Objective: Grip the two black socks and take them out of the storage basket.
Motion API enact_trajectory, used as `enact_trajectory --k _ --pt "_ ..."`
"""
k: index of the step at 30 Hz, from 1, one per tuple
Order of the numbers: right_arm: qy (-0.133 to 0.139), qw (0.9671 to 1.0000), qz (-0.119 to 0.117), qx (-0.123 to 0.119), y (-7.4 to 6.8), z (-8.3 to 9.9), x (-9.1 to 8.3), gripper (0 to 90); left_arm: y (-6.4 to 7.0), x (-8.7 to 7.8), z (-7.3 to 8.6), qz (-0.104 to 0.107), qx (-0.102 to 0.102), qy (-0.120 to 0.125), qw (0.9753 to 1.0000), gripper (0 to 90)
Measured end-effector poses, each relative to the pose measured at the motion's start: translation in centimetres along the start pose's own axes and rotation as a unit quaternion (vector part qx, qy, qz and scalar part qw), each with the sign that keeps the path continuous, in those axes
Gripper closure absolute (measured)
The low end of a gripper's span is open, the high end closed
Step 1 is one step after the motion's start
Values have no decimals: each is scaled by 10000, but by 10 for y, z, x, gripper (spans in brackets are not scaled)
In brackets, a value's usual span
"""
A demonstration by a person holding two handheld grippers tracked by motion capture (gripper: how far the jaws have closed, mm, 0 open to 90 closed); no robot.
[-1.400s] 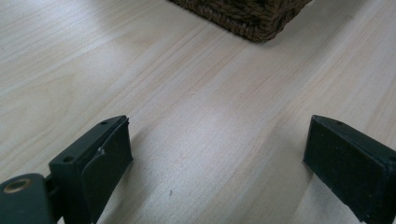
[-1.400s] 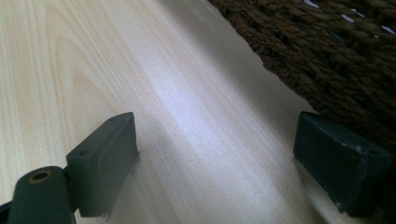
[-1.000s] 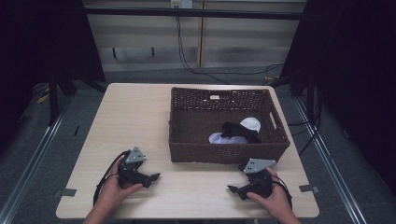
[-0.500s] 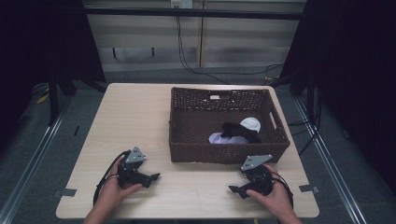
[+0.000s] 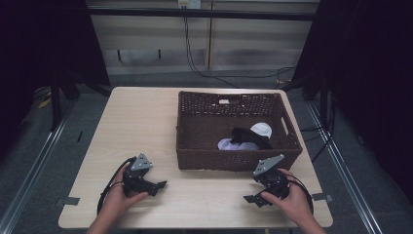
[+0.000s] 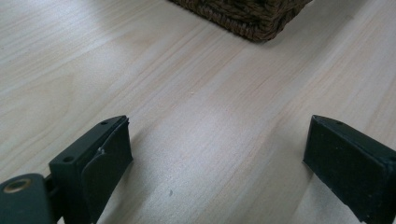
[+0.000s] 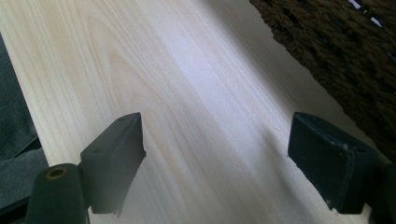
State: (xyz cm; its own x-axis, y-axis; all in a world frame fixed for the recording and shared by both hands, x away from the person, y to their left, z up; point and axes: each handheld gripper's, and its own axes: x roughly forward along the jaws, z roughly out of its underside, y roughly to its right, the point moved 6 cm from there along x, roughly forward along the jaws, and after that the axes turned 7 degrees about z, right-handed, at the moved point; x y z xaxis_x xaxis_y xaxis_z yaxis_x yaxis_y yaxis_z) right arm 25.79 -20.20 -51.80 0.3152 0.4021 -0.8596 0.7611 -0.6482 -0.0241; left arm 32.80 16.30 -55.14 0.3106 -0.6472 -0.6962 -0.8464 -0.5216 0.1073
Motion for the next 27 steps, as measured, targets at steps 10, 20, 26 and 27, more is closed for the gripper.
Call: enact_trajectory --k 10,20,26,27 --pt "-448 9987 -43 -222 -1 0 -8 183 0 0 0 1 -2 0 10000 67" --pt "-1174 9909 -97 -659 1 -7 -22 192 0 0 0 0 0 0 10000 67" --pt "-1648 9822 -141 -894 5 -9 -29 198 0 0 0 -1 2 5 10000 67" --pt "-1694 9809 -159 -947 7 -10 -31 203 0 0 0 0 0 0 10000 67"
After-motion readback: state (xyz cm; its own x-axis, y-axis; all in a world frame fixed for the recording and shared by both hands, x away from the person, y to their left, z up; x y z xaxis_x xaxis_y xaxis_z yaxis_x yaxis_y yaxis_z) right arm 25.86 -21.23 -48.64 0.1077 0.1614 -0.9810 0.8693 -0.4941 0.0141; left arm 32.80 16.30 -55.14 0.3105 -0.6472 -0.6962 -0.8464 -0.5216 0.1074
